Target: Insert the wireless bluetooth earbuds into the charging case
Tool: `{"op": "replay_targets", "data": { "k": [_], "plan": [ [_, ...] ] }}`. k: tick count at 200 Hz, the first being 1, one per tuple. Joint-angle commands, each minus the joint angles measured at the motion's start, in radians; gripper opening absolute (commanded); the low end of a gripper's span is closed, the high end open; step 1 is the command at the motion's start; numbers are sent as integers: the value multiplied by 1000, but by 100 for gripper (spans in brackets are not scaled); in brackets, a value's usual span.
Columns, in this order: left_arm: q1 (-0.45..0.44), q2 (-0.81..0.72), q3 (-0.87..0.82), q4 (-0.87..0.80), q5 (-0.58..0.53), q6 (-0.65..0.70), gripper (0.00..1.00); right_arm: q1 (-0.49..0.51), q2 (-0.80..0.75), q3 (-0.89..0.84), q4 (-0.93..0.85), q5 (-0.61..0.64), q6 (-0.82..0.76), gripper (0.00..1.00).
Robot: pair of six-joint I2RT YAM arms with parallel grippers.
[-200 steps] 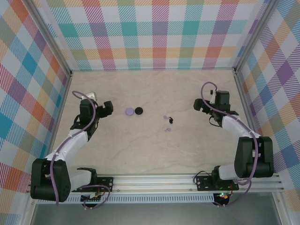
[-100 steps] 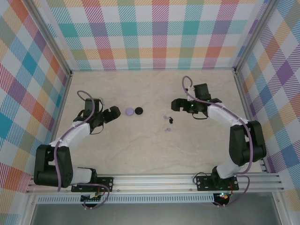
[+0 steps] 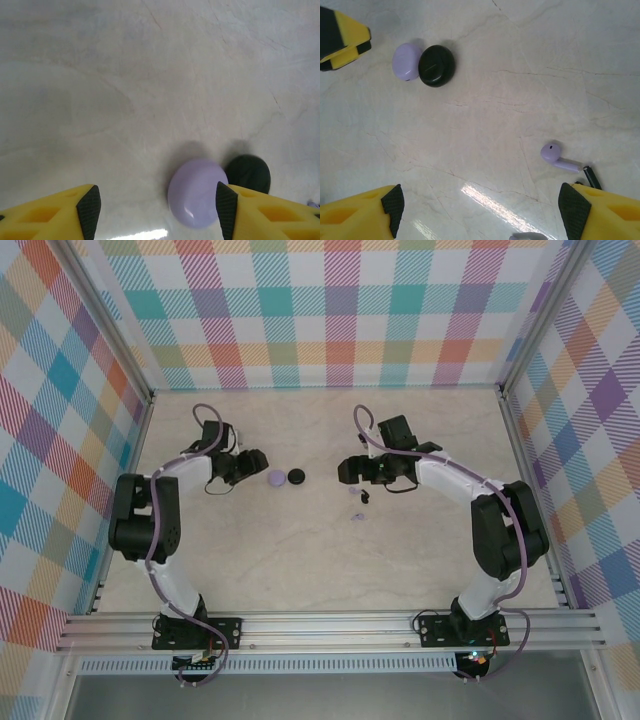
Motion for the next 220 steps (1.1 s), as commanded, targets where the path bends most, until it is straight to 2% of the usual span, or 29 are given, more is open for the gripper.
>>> {"op": "replay_targets", "data": {
  "k": [1,34,72,139,194,220],
  "plan": [
    [-15,70,84,-64,24,36,61,12,6,31,-21,-20,10,82],
    [-42,164,163,-124,47,50,53,20,14,30,-31,-14,15,82],
    [-72,209,204,-159,58,66,52,29,21,28,-37,-8,15,82],
    [-113,171,176,-202,79,84,46,39,27,29,-60,16,12,83],
    [-144,146,158,-244,89,131,44,46,26,19,-65,24,11,83],
    [-159,126,150,-272,58,134,41,47,23,14,-71,27,10,83]
  ]
}}
